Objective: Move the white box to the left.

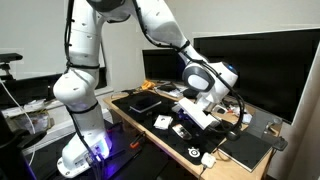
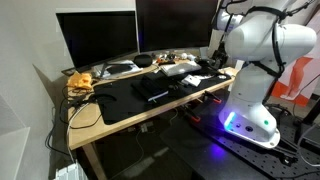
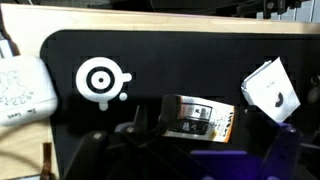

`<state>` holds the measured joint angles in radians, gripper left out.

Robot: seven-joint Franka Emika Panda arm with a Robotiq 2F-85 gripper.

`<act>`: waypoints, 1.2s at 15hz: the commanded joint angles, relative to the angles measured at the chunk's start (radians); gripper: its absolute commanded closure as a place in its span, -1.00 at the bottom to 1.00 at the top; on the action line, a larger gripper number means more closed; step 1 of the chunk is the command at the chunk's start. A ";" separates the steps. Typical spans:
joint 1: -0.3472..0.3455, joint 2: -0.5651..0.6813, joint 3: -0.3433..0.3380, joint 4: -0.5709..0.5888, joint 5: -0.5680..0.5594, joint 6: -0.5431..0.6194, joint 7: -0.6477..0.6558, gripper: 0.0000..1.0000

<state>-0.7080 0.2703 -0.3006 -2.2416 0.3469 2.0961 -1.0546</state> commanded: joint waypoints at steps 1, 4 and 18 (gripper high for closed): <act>0.045 -0.142 -0.014 -0.120 -0.060 0.038 0.008 -1.00; 0.086 -0.227 -0.026 -0.185 -0.109 0.057 0.019 -1.00; 0.305 -0.739 0.022 -0.587 -0.432 0.287 0.542 -1.00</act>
<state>-0.4256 -0.3419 -0.3067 -2.7363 -0.0080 2.3452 -0.6492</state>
